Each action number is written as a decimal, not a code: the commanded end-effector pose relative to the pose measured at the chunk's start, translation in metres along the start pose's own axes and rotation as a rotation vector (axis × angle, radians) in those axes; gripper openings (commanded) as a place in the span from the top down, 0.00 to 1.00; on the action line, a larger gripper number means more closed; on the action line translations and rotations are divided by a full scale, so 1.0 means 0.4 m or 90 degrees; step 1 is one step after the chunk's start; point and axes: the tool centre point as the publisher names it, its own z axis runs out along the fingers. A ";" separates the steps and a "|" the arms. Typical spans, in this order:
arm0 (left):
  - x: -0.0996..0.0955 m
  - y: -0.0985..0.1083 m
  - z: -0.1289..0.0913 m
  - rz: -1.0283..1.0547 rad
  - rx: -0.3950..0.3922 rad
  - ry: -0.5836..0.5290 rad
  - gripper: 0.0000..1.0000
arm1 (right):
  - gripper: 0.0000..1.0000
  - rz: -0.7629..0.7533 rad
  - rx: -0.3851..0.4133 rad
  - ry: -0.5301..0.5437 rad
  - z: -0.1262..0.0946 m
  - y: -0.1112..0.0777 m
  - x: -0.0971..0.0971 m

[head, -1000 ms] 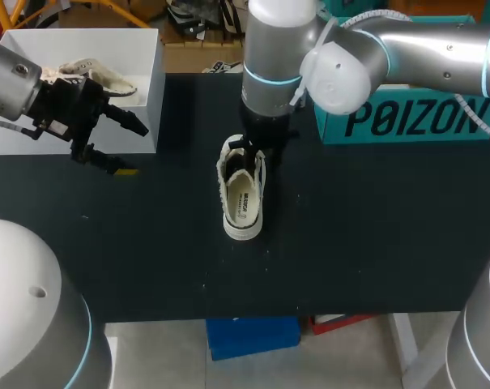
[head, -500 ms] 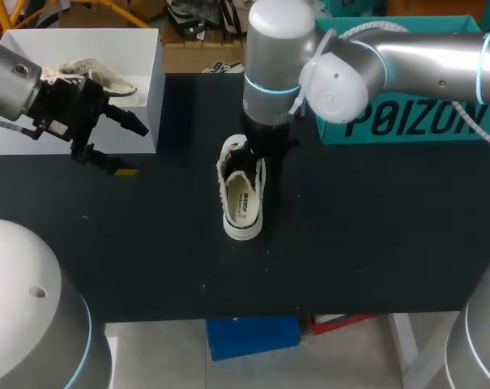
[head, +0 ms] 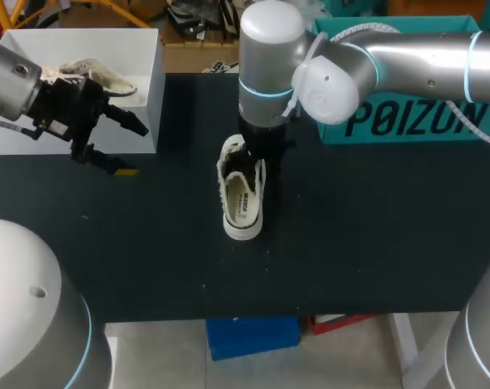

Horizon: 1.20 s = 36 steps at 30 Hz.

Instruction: Take the shoe out of the shoebox, open the shoe tongue, remove and reinsert the insole, then place the shoe into the shoebox

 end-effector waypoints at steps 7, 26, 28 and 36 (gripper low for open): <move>0.001 -0.001 -0.001 0.000 -0.003 0.001 0.00 | 1.00 0.000 0.006 -0.016 0.013 0.005 0.009; 0.001 -0.001 -0.001 0.000 -0.003 0.001 0.00 | 1.00 0.000 0.006 -0.016 0.013 0.005 0.009; 0.001 -0.001 -0.001 0.000 -0.003 0.001 0.00 | 1.00 0.000 0.006 -0.016 0.013 0.005 0.009; 0.001 -0.001 -0.001 0.000 -0.003 0.001 0.00 | 1.00 -0.033 0.000 -0.029 -0.020 0.009 0.011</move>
